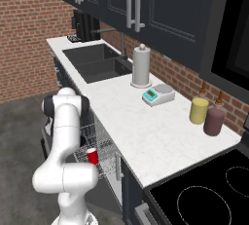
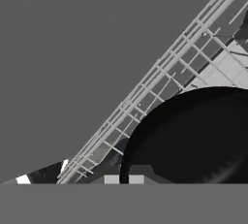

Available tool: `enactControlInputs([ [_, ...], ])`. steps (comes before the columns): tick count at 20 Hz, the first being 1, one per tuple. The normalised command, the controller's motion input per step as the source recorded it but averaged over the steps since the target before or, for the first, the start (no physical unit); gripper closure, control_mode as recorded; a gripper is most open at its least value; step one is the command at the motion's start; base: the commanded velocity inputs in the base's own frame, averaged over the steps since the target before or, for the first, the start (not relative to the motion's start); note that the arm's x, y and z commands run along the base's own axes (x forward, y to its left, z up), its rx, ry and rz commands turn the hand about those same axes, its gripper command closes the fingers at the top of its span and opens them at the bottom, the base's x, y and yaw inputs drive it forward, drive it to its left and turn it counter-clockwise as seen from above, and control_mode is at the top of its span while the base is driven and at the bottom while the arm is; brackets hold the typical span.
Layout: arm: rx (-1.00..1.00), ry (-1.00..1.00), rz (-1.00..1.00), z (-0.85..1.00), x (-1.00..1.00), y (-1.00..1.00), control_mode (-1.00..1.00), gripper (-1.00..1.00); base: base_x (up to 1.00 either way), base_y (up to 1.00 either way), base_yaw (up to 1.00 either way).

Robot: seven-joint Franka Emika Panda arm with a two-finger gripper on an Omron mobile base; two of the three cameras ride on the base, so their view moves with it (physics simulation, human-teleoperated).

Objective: Pick up the cup and bowl from the counter, place them in the dishwasher, and close the dishwasher door.

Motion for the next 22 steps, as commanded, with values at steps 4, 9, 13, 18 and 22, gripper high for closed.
enactControlInputs([
  [4,0.0,-0.04,0.0,-0.36,0.42,0.0,-1.0,1.0,0.0,0.0,0.0],
  [9,0.0,-0.03,0.0,-0.12,0.13,-0.01,-1.0,1.0,0.0,0.0,0.0],
  [13,0.0,0.0,0.0,-0.35,0.01,-0.01,-1.0,-1.0,0.0,0.0,0.0],
  [18,0.03,-0.01,0.0,-0.05,-0.03,-0.03,-1.0,-1.0,0.0,0.0,0.0],
  [22,0.09,-0.12,0.02,0.4,-0.66,0.02,-1.0,-1.0,0.0,0.0,0.0],
])
